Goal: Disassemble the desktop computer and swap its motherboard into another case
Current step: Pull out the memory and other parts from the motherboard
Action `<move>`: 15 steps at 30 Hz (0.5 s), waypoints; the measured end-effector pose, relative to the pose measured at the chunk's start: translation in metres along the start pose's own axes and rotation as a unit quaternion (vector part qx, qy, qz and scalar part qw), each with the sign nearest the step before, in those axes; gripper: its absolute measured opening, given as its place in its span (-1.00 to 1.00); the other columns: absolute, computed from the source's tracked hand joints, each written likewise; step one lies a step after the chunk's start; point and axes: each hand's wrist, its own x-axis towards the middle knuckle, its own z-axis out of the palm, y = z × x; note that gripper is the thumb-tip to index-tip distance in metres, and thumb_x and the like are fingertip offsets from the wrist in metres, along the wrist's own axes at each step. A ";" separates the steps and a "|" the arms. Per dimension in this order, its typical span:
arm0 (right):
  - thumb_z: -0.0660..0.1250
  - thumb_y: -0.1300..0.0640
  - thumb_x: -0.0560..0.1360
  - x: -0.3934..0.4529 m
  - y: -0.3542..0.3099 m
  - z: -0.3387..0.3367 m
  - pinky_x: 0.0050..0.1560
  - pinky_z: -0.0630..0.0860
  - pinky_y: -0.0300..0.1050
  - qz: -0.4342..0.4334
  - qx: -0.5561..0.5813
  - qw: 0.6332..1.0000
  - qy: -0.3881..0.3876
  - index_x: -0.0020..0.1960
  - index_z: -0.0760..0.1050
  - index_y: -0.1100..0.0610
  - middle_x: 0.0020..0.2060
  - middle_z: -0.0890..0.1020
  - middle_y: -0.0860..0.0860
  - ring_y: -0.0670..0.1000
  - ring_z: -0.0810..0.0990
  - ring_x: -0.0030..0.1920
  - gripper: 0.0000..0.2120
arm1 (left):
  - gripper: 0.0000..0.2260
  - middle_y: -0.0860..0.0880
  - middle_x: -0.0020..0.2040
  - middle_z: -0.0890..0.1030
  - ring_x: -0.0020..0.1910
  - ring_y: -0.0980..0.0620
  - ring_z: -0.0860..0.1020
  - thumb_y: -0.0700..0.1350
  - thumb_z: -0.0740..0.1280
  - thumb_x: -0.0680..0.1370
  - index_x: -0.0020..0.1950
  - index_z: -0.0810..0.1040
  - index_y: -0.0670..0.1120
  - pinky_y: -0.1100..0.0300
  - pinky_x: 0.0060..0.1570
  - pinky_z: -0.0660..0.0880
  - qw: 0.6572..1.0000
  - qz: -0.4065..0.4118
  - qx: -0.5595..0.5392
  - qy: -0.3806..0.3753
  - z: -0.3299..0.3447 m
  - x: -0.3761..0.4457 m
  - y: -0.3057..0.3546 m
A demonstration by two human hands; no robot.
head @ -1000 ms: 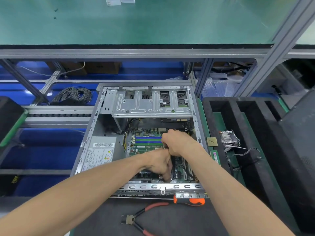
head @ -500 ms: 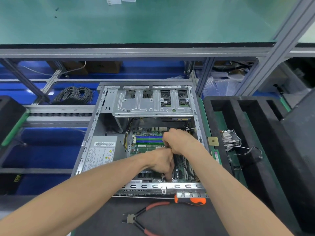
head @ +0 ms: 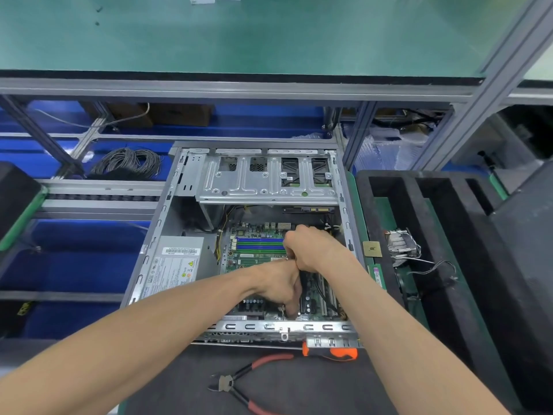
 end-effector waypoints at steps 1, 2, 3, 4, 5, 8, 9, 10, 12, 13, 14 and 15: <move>0.34 0.32 0.48 0.000 0.000 0.000 -0.11 0.44 0.00 0.000 -0.001 1.000 0.001 0.13 0.54 0.13 0.07 0.55 0.14 0.21 0.57 0.04 -0.75 | -0.80 0.21 -0.39 0.63 -0.15 0.12 0.61 -0.14 0.57 0.39 -0.39 0.62 0.00 0.14 0.04 0.53 1.000 0.000 0.003 0.004 0.000 0.000 0.001; 0.34 0.32 0.48 0.000 0.001 0.000 -0.10 0.44 0.00 0.001 -0.001 1.000 0.001 0.13 0.54 0.13 0.08 0.55 0.14 0.21 0.57 0.04 -0.75 | -0.79 0.20 -0.41 0.62 -0.16 0.12 0.60 -0.15 0.58 0.38 -0.39 0.61 0.00 0.16 0.01 0.52 1.000 0.000 0.007 0.010 0.001 0.000 0.002; 0.35 0.33 0.48 0.001 0.001 0.000 -0.10 0.43 -0.01 0.001 0.000 1.000 0.001 0.13 0.55 0.13 0.08 0.54 0.13 0.20 0.56 0.04 -0.75 | -0.78 0.20 -0.41 0.61 -0.18 0.13 0.60 -0.16 0.57 0.38 -0.39 0.61 0.00 0.17 -0.01 0.52 1.000 0.001 0.012 0.016 0.001 0.001 0.003; 0.35 0.35 0.48 0.001 0.002 -0.001 -0.10 0.43 -0.01 0.002 0.003 1.000 0.001 0.12 0.55 0.13 0.08 0.54 0.13 0.20 0.56 0.03 -0.75 | -0.78 0.19 -0.39 0.60 -0.19 0.16 0.58 -0.18 0.56 0.39 -0.39 0.61 -0.01 0.19 -0.02 0.52 1.000 0.003 0.023 0.020 0.003 0.002 0.005; 0.34 0.37 0.48 0.002 0.002 -0.001 -0.10 0.42 -0.01 0.004 0.007 1.000 0.002 0.11 0.55 0.13 0.08 0.54 0.13 0.18 0.54 0.00 -0.74 | -0.79 0.19 -0.38 0.60 -0.20 0.19 0.57 -0.20 0.55 0.40 -0.39 0.63 -0.01 0.22 -0.07 0.52 0.999 0.008 0.042 0.025 0.004 0.002 0.006; 0.34 0.38 0.49 0.003 0.002 -0.002 -0.08 0.41 0.01 0.008 0.011 1.000 0.005 0.12 0.55 0.13 0.09 0.53 0.14 0.16 0.50 -0.04 -0.74 | -0.77 0.18 -0.42 0.57 -0.27 0.21 0.55 -0.24 0.52 0.42 -0.39 0.63 0.00 0.34 -0.30 0.46 0.995 0.031 0.095 0.031 0.005 0.001 0.007; 0.34 0.37 0.49 0.003 0.002 -0.002 -0.08 0.41 0.01 0.007 0.009 1.000 0.006 0.12 0.55 0.14 0.10 0.53 0.14 0.18 0.53 -0.01 -0.74 | -0.78 0.17 -0.41 0.57 -0.30 0.20 0.55 -0.21 0.53 0.41 -0.39 0.62 0.00 0.33 -0.35 0.44 0.993 0.034 0.111 0.030 0.003 0.001 0.007; 0.33 0.36 0.50 0.002 0.002 -0.001 -0.08 0.42 0.01 0.006 0.008 1.000 0.007 0.13 0.55 0.14 0.10 0.53 0.15 0.20 0.55 0.03 -0.75 | -0.81 0.12 -0.40 0.59 -0.31 0.17 0.55 -0.18 0.54 0.40 -0.38 0.61 -0.02 0.29 -0.36 0.46 0.990 0.041 0.131 0.027 0.001 0.000 0.007; 0.31 0.35 0.50 0.002 0.002 -0.001 -0.07 0.43 0.02 0.008 0.008 1.000 0.008 0.14 0.54 0.15 0.09 0.53 0.15 0.22 0.56 0.07 -0.75 | -0.86 -0.02 -0.33 0.65 -0.28 0.01 0.60 -0.10 0.52 0.42 -0.28 0.65 -0.13 0.16 -0.28 0.55 0.978 0.068 0.198 0.020 -0.001 -0.002 0.009; 0.31 0.34 0.50 0.002 0.001 0.000 -0.07 0.43 0.02 0.009 0.008 1.000 0.008 0.14 0.53 0.15 0.09 0.53 0.15 0.22 0.56 0.08 -0.75 | -0.81 -0.08 -0.31 0.65 -0.26 -0.07 0.61 -0.06 0.48 0.44 -0.24 0.65 -0.18 0.11 -0.24 0.57 0.964 0.089 0.251 0.021 -0.001 -0.003 0.010; 0.31 0.33 0.49 0.002 0.000 -0.001 -0.08 0.43 0.02 0.010 0.007 1.000 0.005 0.14 0.53 0.14 0.08 0.52 0.14 0.22 0.56 0.08 -0.75 | -0.75 -0.11 -0.31 0.63 -0.26 -0.12 0.59 -0.02 0.44 0.48 -0.23 0.62 -0.21 0.08 -0.24 0.57 0.947 0.113 0.301 0.019 0.000 -0.006 0.013; 0.31 0.31 0.49 0.001 -0.001 -0.001 -0.10 0.43 0.01 0.012 0.007 1.000 0.001 0.13 0.52 0.14 0.07 0.52 0.14 0.22 0.55 0.07 -0.76 | -0.71 -0.12 -0.31 0.60 -0.27 -0.14 0.57 0.01 0.39 0.52 -0.23 0.58 -0.21 0.08 -0.26 0.54 0.931 0.128 0.343 0.014 0.001 -0.006 0.014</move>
